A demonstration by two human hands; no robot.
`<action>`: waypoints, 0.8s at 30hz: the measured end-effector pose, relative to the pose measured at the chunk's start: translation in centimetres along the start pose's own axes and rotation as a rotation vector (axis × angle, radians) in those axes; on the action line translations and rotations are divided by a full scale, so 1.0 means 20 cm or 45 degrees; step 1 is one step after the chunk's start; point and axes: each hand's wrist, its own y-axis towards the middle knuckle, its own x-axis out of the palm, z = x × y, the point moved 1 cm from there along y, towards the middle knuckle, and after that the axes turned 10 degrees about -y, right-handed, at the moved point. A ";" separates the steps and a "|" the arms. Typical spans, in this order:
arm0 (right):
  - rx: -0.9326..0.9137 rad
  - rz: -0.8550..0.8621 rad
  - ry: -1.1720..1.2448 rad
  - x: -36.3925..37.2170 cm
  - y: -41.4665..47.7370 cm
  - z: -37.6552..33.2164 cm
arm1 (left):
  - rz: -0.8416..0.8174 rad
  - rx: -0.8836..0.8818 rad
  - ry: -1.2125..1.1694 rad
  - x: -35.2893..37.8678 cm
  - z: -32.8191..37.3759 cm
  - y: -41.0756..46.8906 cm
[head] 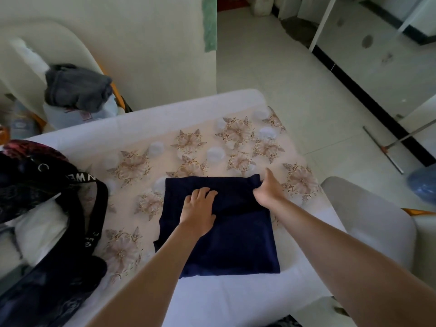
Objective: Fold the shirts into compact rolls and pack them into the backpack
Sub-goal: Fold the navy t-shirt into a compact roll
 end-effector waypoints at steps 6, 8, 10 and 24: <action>-0.225 -0.206 0.022 -0.02 -0.05 -0.06 | 0.161 0.182 -0.230 -0.15 0.08 0.10; -0.367 -0.098 -0.008 -0.04 -0.10 -0.06 | 0.066 0.262 -0.167 -0.20 0.09 0.14; -0.473 -0.071 0.072 -0.07 -0.18 -0.03 | -0.036 0.322 -0.061 -0.22 0.07 0.15; -0.800 -0.156 -0.690 0.05 -0.54 0.37 | 0.124 0.478 0.417 -0.01 -0.06 -0.58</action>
